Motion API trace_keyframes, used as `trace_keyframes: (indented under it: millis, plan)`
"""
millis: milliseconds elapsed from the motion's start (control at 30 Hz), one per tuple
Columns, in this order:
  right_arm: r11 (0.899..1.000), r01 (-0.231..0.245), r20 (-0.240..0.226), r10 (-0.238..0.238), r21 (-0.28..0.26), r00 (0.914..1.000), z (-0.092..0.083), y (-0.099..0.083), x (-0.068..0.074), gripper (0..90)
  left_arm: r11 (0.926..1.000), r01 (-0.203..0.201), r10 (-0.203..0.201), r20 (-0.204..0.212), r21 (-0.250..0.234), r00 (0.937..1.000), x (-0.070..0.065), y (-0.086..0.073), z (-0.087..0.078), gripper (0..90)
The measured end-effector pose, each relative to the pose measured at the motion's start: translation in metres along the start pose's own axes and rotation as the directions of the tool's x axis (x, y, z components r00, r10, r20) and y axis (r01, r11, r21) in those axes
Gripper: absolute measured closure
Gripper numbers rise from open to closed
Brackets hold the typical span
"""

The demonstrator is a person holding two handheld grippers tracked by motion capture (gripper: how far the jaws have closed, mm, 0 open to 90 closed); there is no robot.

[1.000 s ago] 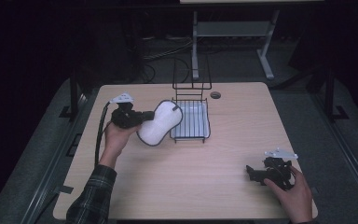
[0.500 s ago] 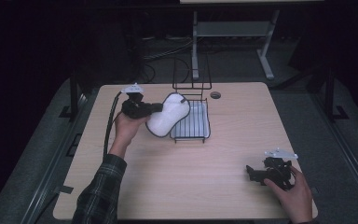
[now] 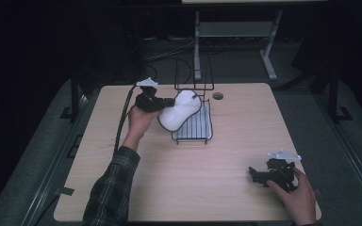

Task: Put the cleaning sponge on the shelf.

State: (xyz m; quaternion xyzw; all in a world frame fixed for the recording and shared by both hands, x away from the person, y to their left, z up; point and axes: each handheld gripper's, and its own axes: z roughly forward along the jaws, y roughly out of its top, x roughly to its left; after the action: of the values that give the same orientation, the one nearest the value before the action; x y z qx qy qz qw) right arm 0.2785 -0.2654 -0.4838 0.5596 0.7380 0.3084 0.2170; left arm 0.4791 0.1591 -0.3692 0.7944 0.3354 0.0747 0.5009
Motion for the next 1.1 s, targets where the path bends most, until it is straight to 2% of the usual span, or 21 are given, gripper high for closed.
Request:
trace_keyframes:
  millis: [100,200,233,400,533,767,933,1100]
  plan:
    - [1.0,0.0,0.0,0.0,0.0,1.0,0.0,0.0,0.0,0.0,0.9998,-0.008,0.008,0.004,0.018,1.0,0.002,0.0,0.008,85.1]
    - [1.0,0.0,0.0,0.0,0.0,1.0,0.0,0.0,0.0,0.0,0.9998,-0.001,0.001,0.008,0.021,1.0,0.003,-0.001,0.015,85.1]
    - [1.0,0.0,0.0,0.0,0.0,1.0,0.0,0.0,0.0,0.0,0.9997,0.013,-0.014,0.012,0.019,0.9998,0.003,-0.001,0.02,85.1]
    - [1.0,0.0,0.0,0.0,-0.001,1.0,0.0,0.0,0.0,0.0,0.9994,0.006,-0.006,0.008,0.034,0.9999,0.005,0.0,0.027,85.1]
    - [1.0,0.0,0.0,0.0,0.0,1.0,0.0,0.0,0.0,0.0,0.9992,0.022,-0.022,0.002,0.034,0.9998,0.007,-0.001,0.034,85.1]
    - [1.0,0.0,0.0,0.0,0.0,1.0,0.0,0.0,0.0,0.0,0.9976,0.054,-0.054,-0.01,0.042,0.9985,0.012,-0.005,0.043,85.0]
    - [1.0,0.0,0.0,0.0,0.0,1.0,0.0,0.0,0.0,0.0,0.9964,0.057,-0.057,-0.01,0.063,0.9983,0.014,-0.007,0.047,84.7]
    - [1.0,0.0,0.0,0.0,0.0,1.0,0.0,0.0,0.0,0.0,0.9954,0.064,-0.062,-0.033,0.071,0.9975,0.015,-0.01,0.052,83.2]
